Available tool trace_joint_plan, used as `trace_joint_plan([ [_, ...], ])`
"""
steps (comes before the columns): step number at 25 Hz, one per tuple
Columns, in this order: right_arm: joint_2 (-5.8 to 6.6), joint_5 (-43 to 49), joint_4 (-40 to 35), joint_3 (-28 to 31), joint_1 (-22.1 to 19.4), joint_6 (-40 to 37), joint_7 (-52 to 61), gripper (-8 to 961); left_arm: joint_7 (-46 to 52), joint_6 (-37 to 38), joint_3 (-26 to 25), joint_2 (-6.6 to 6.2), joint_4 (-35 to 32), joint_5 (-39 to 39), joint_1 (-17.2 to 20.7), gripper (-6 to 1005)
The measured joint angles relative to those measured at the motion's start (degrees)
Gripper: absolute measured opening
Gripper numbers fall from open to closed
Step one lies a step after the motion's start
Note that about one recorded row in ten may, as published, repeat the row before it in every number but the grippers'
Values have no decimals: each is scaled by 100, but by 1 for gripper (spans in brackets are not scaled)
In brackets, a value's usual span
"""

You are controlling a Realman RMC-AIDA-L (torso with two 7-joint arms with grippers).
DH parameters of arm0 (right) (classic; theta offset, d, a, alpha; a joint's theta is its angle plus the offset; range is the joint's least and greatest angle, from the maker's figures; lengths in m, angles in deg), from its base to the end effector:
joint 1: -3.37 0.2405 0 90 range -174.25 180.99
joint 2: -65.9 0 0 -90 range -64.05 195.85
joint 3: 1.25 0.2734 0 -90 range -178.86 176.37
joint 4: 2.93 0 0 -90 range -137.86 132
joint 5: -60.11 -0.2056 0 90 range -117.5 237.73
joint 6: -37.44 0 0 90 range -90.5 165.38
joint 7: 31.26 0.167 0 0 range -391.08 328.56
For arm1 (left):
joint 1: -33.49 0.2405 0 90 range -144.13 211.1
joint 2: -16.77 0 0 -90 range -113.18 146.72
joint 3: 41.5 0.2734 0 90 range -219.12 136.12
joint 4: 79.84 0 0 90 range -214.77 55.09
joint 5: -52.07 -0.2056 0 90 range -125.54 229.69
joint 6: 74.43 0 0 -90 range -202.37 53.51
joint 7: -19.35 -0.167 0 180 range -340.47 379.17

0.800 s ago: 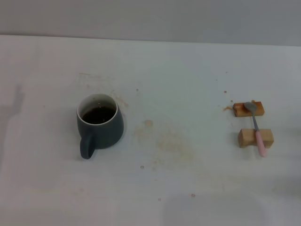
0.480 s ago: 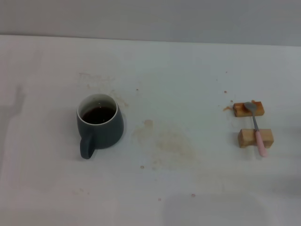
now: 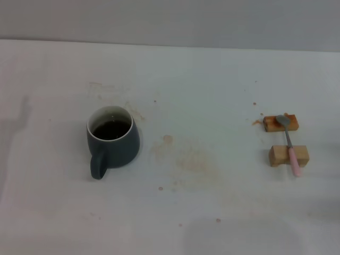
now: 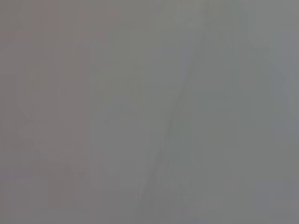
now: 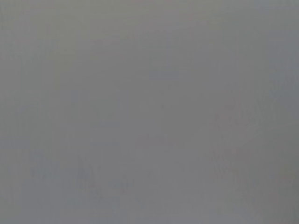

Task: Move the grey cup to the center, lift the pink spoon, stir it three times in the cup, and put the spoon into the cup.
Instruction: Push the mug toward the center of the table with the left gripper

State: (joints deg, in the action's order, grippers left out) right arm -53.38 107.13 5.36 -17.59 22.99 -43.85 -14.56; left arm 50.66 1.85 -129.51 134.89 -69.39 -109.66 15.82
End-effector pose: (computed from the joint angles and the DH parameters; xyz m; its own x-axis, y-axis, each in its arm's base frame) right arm 0.3982 0.2883 0.0228 0.5388 0.1514 -0.8287 -0.8364 0.2134 -0.5048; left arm -0.3687 0.3249 0.0500 0.4075 -0.2370 0.8819 0.9060 -0.0158 -0.4229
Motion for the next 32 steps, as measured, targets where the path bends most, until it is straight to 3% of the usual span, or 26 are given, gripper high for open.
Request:
trace_joint_plan([
  [8,1,0,-20,0,47,1,0,621,-809,-8,452,-29,37,-166,-66,705],
  [16,1,-1,-21,0,58,25,0,622,-1000,-139,463,-20,18,-165,-103,659],
  [21,11,-5,-32,0,55,36,0,621,-1008,-156,490,21,36,-165,-80,536],
  [28,11,-9,-38,2,72,84,0,621,-1010,-326,544,39,48,-159,-59,259],
  [32,10,-9,-39,13,77,94,0,622,-1011,-351,838,39,50,-167,-50,130],
])
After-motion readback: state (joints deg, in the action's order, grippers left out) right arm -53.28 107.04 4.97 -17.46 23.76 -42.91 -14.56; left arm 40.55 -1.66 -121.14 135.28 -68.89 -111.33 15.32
